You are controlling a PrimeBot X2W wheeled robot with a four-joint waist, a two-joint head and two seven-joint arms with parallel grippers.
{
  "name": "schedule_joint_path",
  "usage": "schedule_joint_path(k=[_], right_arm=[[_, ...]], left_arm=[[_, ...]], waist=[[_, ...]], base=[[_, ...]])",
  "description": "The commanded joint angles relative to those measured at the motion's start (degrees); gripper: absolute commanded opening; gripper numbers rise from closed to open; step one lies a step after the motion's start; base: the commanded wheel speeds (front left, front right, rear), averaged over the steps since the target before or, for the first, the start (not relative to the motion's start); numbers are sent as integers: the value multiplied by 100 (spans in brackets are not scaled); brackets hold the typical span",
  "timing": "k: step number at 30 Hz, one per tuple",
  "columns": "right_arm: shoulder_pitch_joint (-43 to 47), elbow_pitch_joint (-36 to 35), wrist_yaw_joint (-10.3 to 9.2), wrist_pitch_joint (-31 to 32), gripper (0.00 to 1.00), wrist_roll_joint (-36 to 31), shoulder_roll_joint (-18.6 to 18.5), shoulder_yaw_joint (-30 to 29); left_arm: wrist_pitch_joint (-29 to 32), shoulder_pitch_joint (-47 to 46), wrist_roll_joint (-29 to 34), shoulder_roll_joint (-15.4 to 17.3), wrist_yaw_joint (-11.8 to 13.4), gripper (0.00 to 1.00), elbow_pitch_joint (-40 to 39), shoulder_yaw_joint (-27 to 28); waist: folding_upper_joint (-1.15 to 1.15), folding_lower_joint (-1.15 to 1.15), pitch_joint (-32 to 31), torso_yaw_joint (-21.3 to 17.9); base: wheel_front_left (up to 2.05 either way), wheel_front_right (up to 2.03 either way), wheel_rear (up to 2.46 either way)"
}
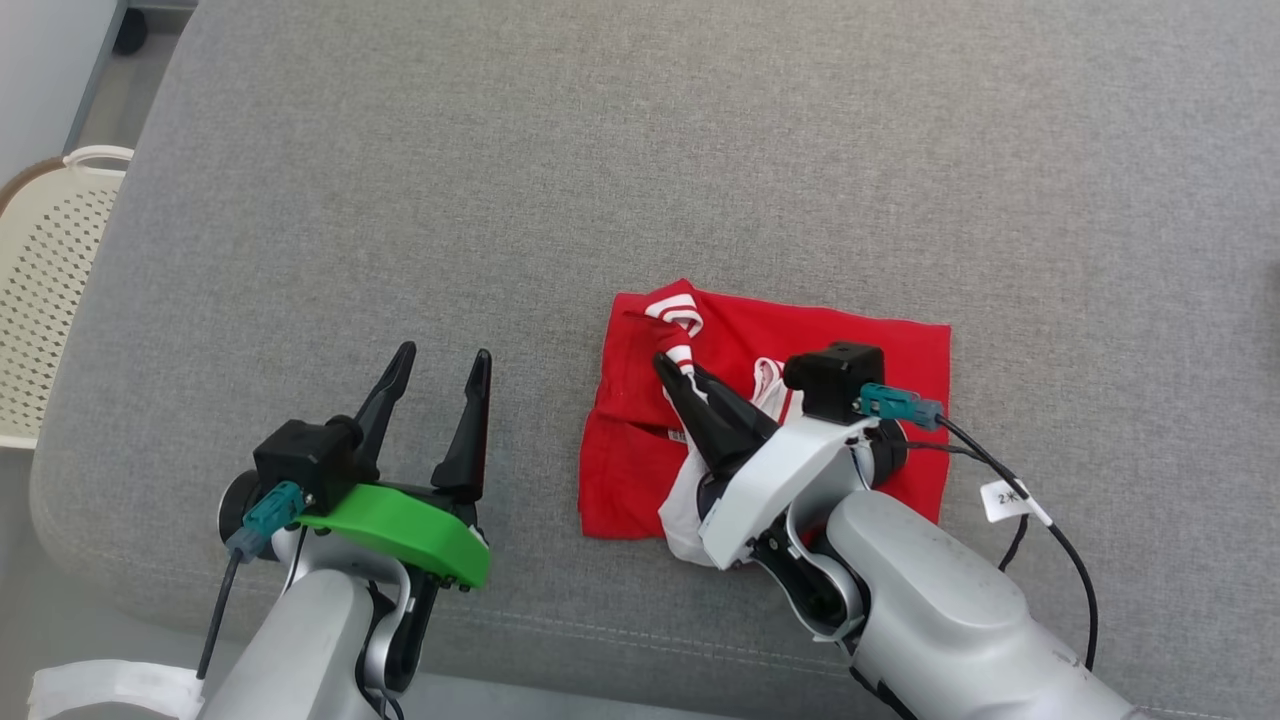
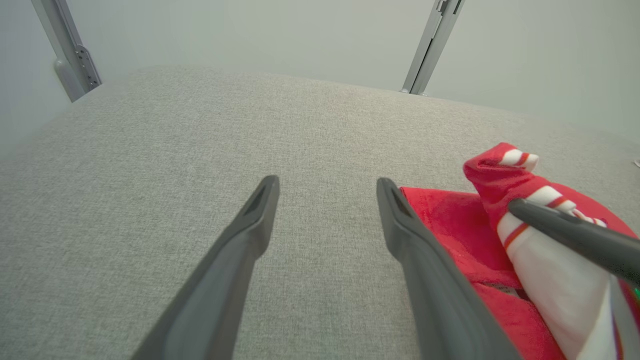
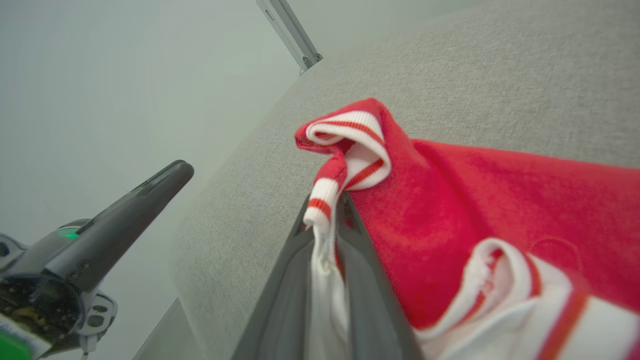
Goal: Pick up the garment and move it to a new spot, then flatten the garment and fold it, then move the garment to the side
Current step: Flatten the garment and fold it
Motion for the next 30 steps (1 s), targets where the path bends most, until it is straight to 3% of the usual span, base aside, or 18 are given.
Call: schedule_joint_path(k=[1,3,4,12,16,23,30], right_arm=[[-116,79,1,-68,31,99,-5,102],[-198,156,1,-123,92,168,-7,214],[-236,186,1,-149,100,205,-7,274],[-345,-329,1,-282,100,381,-6,994],[-221,-773,1,-321,100,8,-18,1007],[306,-1353,1,-326,100,-1100,-93,30],[1100,-1911,1,-328,100,-1880,-205,-1489]], left_arm=[[-29,-108,35,-30,-26,100,11,-5],[-31,-108,28,-30,-34,100,29,-6],[-31,-111,23,-30,-36,100,39,-3],[-37,-71,36,8,-7,100,72,46],[-40,-59,54,46,55,100,40,106],[-36,71,80,141,221,100,-93,261],[-37,243,37,238,380,100,-363,535]], waist=[[0,0,23,19],[0,0,32,28],[0,0,37,28],[0,0,-43,-112],[0,0,-112,-256],[0,0,-281,-486],[0,0,-432,-660]], base=[[0,0,0],[0,0,0],[0,0,0],[0,0,0],[0,0,0],[0,0,0],[0,0,0]])
